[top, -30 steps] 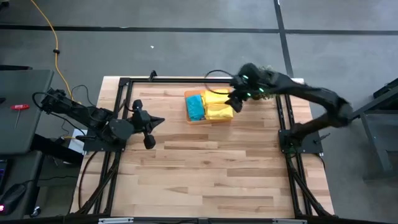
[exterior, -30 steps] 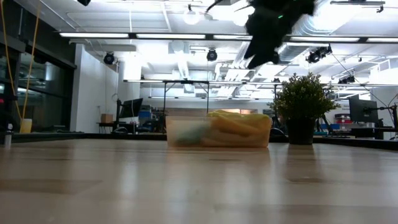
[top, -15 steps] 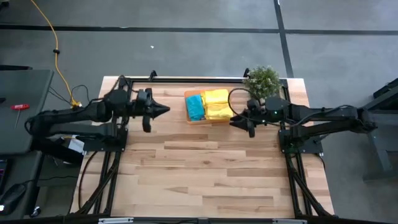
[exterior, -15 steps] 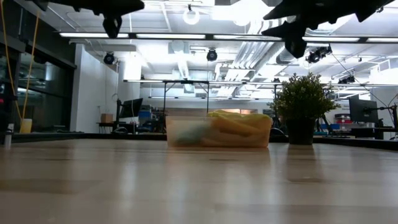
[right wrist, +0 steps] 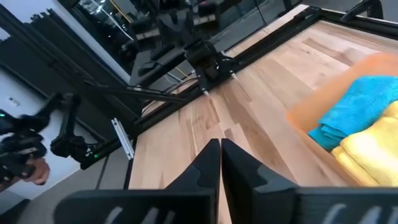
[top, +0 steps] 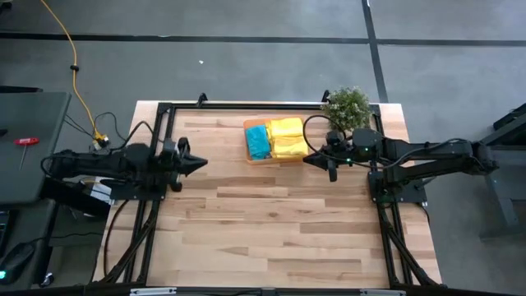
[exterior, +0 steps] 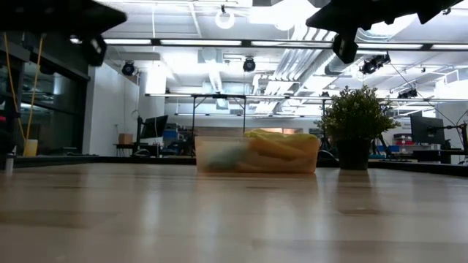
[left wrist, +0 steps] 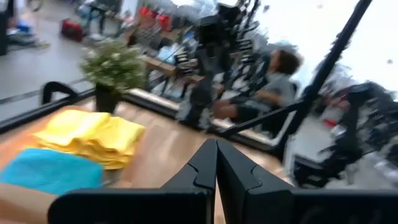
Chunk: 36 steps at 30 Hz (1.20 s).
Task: Fold microfiber towels
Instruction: Return to Home Position
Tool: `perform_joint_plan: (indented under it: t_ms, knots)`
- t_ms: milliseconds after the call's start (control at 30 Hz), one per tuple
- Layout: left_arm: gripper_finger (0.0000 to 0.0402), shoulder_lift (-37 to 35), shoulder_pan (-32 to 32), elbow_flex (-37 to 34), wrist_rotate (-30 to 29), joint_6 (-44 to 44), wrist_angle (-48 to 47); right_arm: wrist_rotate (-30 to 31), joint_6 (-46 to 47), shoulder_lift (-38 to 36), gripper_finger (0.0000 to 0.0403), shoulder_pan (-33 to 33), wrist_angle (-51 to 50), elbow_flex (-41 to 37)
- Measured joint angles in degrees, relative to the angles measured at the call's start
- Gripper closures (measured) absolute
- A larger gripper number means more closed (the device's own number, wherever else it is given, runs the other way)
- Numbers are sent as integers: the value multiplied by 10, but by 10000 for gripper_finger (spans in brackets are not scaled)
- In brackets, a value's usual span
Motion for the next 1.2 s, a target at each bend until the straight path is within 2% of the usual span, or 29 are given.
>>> perform_joint_plan:
  t_ms: [133, 300, 467, 533, 667, 867, 1033, 1200]
  knots:
    - [402, -96, -34, -81, -18, -10, 36, -1, -2, 0, 401, 0, 3, 0]
    - [402, -189, -37, -127, -30, -17, 21, -2, 0, 0, 402, 0, 2, 0]
    - [402, -187, -37, -158, -23, -27, 34, -6, 12, 0, 402, 0, -4, 0]
    - [402, -187, -37, -162, -26, -32, -6, -11, 13, 0, 403, 1, -8, 0]
    - [402, -180, -27, -159, -17, -20, -8, -14, 15, 0, 403, 5, -11, -1]
    - [401, -168, -17, -160, 8, -52, -13, -41, 53, -12, 403, 2, 70, -84]
    - [401, -166, -17, -160, 8, -50, -13, -49, 70, -82, 403, -16, 115, -174]
    - [401, -166, -17, -160, 8, -52, -13, -15, 60, -196, 403, -5, 115, -241]
